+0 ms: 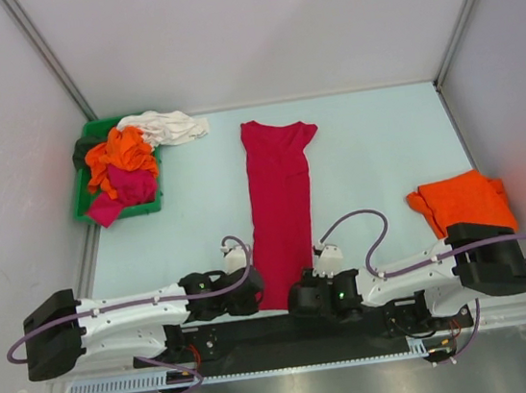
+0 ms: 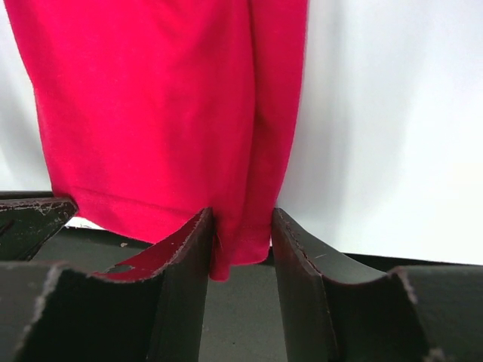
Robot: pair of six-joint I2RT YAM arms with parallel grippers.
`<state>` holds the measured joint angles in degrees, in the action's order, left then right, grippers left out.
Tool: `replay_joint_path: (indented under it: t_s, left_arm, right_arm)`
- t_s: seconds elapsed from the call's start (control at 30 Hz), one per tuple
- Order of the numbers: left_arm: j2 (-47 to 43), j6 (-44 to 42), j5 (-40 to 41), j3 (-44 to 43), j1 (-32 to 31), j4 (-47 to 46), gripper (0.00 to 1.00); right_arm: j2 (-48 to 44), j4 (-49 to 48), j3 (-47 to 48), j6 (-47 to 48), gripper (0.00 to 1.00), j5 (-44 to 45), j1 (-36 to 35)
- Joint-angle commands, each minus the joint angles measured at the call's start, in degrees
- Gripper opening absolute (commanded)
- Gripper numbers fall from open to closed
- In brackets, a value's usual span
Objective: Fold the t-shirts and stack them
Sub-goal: Grab the bottom of the folded rectangular tshirt with both arms
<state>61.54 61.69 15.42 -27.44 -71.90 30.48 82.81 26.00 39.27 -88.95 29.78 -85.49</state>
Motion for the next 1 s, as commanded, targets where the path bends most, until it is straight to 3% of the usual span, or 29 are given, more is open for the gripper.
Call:
replay_joint_path:
  t_s: [0.0, 0.2, 0.33, 0.4, 0.53, 0.8, 0.97]
  left_arm:
    - [0.3, 1.2, -1.2, 0.8, -0.5, -1.4, 0.11]
    - [2.0, 1.4, -1.9, 0.7, -0.5, -1.6, 0.0]
    - [2.2, 1.5, -2.1, 1.1, -0.6, -2.1, 0.0]
    - [2.2, 1.6, -2.2, 1.1, -0.5, -2.2, 0.0]
    - [2.0, 1.8, -2.1, 1.2, -0.6, -2.4, 0.0]
    - [2.9, 2.1, -1.9, 0.8, -0.6, -2.5, 0.0]
    - [3.7, 1.9, -1.7, 0.3, -0.6, -2.5, 0.0]
  right_arm:
    - [2.2, 10.5, -3.0, -3.0, 0.43, -3.4, -1.4]
    - [2.4, 11.7, -2.7, -3.8, 0.43, -3.0, -1.4]
    - [3.0, 12.2, -2.4, -3.7, 0.42, -3.1, -1.4]
    - [3.0, 12.8, -2.4, -3.9, 0.38, -3.1, -1.4]
    - [2.9, 14.3, -2.0, -4.4, 0.12, -3.0, -1.6]
    - [3.9, 16.4, -0.9, -4.7, 0.0, -2.7, -2.0]
    - [3.6, 16.4, -1.3, -4.7, 0.0, -2.8, -2.0]
